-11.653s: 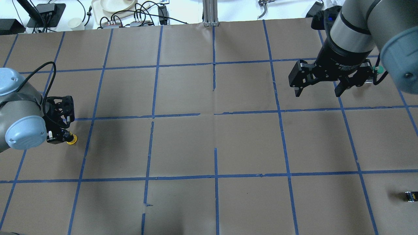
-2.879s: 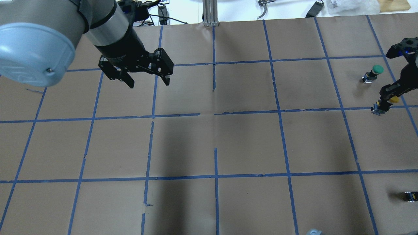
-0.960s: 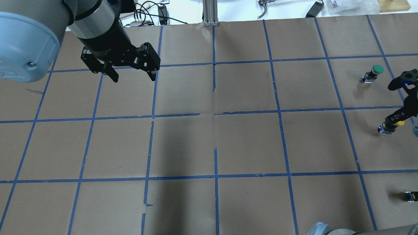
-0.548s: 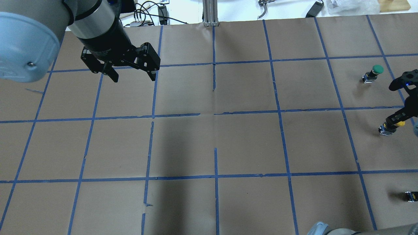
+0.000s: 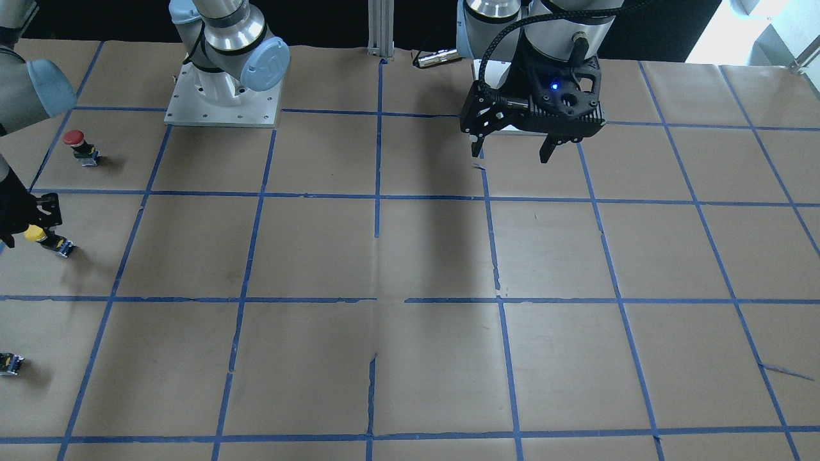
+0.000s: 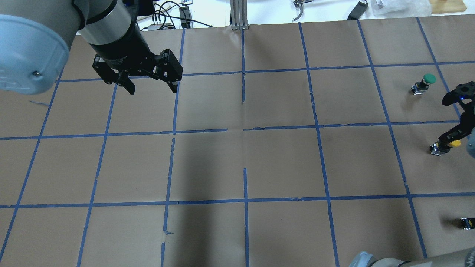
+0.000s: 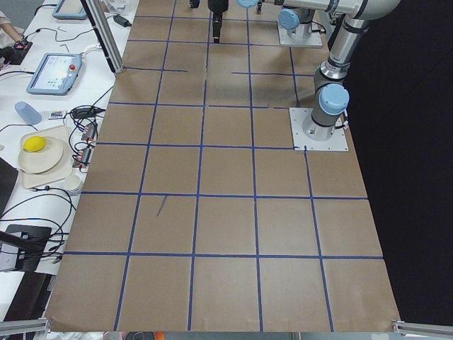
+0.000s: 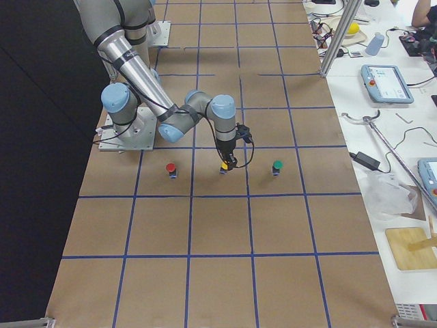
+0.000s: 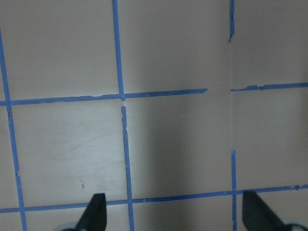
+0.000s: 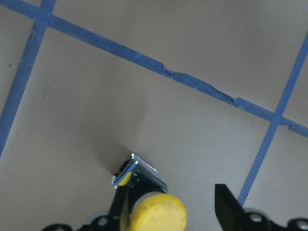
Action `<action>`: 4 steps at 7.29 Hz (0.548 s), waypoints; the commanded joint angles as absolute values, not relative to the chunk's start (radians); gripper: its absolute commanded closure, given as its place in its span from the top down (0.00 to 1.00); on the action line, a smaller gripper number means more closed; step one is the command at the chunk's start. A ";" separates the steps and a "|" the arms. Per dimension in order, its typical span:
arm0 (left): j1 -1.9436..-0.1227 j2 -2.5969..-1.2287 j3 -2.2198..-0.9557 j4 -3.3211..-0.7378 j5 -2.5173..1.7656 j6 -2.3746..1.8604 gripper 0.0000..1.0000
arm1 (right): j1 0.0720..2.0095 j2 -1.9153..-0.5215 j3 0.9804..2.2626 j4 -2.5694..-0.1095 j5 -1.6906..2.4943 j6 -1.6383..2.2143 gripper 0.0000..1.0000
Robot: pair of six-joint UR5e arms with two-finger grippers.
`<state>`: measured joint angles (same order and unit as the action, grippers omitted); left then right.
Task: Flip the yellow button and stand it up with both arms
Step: 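Lower the button upright onto the table with the right gripper, then open the right gripper and release the standing button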
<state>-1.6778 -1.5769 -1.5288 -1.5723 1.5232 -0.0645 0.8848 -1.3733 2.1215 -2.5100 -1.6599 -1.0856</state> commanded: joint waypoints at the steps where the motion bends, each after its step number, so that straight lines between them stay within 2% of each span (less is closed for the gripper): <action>1: -1.677 -1.575 -1.529 -1.575 1.523 -0.064 1.00 | 0.885 -1.379 2.117 -2.500 -1.693 -1.066 1.00; 4: -1.677 -1.574 -1.526 -1.575 1.523 -0.064 1.00 | 0.957 -1.546 1.999 -2.045 -1.590 -0.750 1.00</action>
<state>-1.6767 -1.5748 -1.5275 -1.5752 1.5233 -0.0644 0.9104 -1.4639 2.0622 -2.2658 -1.6614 -0.8912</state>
